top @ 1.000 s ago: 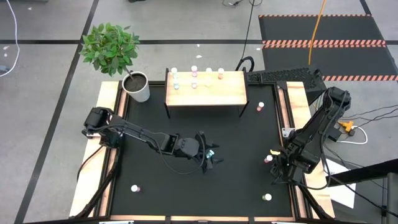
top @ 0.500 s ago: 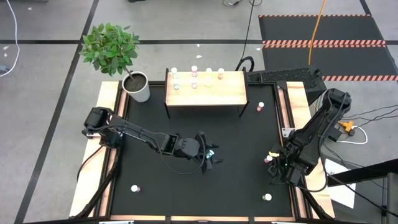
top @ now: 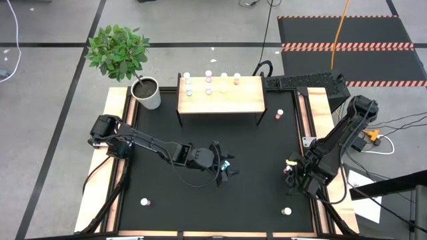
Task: Pick and place medicine bottles onto shelf by color
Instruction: Put the bottom orange pill bottle on the shelf aligned with the other orange pill bottle
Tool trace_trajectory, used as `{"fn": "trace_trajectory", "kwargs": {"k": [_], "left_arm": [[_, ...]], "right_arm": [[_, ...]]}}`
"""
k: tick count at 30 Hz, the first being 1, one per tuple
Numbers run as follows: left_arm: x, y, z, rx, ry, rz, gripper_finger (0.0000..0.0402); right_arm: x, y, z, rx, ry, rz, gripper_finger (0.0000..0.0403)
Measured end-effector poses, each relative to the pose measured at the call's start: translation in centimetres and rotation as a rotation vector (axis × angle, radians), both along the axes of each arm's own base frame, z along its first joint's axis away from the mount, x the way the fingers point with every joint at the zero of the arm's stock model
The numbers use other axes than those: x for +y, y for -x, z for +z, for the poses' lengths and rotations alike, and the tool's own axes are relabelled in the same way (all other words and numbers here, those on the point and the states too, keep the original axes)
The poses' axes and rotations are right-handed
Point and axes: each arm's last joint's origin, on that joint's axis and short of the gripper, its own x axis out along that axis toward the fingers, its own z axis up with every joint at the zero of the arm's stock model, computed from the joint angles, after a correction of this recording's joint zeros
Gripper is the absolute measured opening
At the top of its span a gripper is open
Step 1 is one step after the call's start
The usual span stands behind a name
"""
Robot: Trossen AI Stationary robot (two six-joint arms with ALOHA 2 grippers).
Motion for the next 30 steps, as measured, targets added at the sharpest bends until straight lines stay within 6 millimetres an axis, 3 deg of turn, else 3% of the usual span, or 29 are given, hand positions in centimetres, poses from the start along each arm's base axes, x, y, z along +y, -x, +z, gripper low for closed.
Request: {"fn": "trace_trajectory", "kwargs": {"k": [10,22,25,30], "left_arm": [[-0.4,0.1,0.0,-0.001,0.004,-0.008,0.0337],[-0.5,0.1,0.0,0.0,0.043,-0.011,0.0337],[-0.5,0.1,0.0,0.0,0.043,-0.013,0.0337],[-0.2,0.0,0.0,0.0,0.034,-0.01,0.0337]], "right_arm": [[0.5,-1.9,0.2,-0.075,-0.092,0.126,0.0116],[-2.0,-7.7,1.2,-0.264,-0.095,0.288,0.0115],[-2.8,-9.1,2.1,-0.304,-0.089,0.333,0.0115],[-3.5,-11.3,5.6,-0.393,-0.035,0.451,0.0115]]}}
